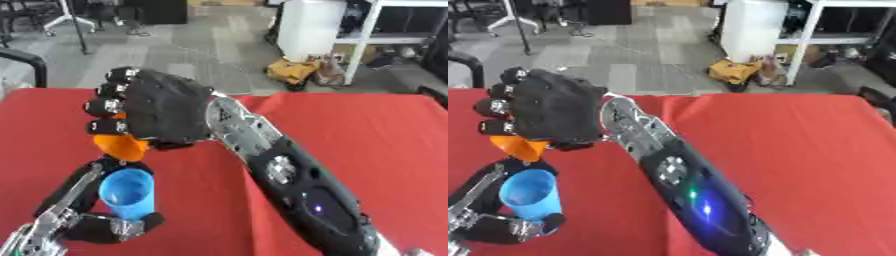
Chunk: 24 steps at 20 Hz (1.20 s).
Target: Pour the contents of one cup into another cup.
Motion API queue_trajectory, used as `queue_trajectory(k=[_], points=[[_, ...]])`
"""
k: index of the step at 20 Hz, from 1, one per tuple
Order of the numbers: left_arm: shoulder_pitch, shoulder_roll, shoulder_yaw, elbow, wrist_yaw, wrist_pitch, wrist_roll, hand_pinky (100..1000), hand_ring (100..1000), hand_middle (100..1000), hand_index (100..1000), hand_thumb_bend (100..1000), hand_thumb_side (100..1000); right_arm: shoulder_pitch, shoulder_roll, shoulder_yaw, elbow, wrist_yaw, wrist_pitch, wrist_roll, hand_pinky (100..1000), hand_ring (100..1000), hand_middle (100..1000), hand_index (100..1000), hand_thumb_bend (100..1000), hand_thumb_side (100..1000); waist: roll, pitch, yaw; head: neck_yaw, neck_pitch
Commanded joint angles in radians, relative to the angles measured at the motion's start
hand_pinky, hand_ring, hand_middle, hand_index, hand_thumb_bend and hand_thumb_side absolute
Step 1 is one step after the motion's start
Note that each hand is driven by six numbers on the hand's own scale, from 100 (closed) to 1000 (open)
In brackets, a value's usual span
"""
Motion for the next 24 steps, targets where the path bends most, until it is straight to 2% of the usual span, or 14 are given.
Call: queue_trajectory(k=[1, 7, 11, 20, 23, 24], points=[[-0.013, 0.018, 0.010, -0.011, 0.004, -0.003, -0.002, 413, 432, 477, 643, 578, 100, -0.019, -0.006, -0.012, -0.004, 0.010, -0.061, -0.073, 409, 304, 255, 342, 100, 100, 0.006, -0.017, 0.000, -0.001, -0.015], [-0.014, 0.019, 0.014, -0.009, -0.006, -0.003, 0.006, 411, 432, 477, 644, 575, 100, -0.016, -0.005, -0.019, 0.003, 0.004, -0.057, -0.077, 413, 306, 257, 350, 100, 100, 0.007, -0.016, 0.000, -0.001, -0.016], [-0.019, 0.021, 0.025, 0.010, -0.042, 0.003, 0.046, 410, 436, 484, 645, 561, 100, -0.008, -0.007, -0.032, 0.007, -0.025, -0.046, -0.062, 424, 306, 262, 372, 100, 100, 0.009, -0.016, -0.001, -0.001, -0.018], [-0.085, 0.015, 0.077, 0.136, -0.188, 0.007, 0.195, 418, 456, 503, 655, 582, 100, 0.040, -0.036, -0.093, 0.011, -0.169, 0.005, -0.008, 439, 262, 225, 356, 100, 100, 0.010, -0.013, -0.007, 0.003, -0.022], [-0.122, 0.003, 0.102, 0.198, -0.236, -0.010, 0.243, 424, 466, 515, 662, 614, 100, 0.069, -0.045, -0.115, 0.011, -0.217, 0.024, -0.003, 445, 236, 204, 341, 105, 100, 0.008, -0.012, -0.011, 0.005, -0.023], [-0.130, -0.003, 0.105, 0.217, -0.246, -0.016, 0.259, 425, 473, 523, 664, 655, 100, 0.081, -0.046, -0.123, 0.014, -0.232, 0.033, -0.001, 448, 224, 194, 335, 100, 100, 0.008, -0.011, -0.013, 0.006, -0.024]])
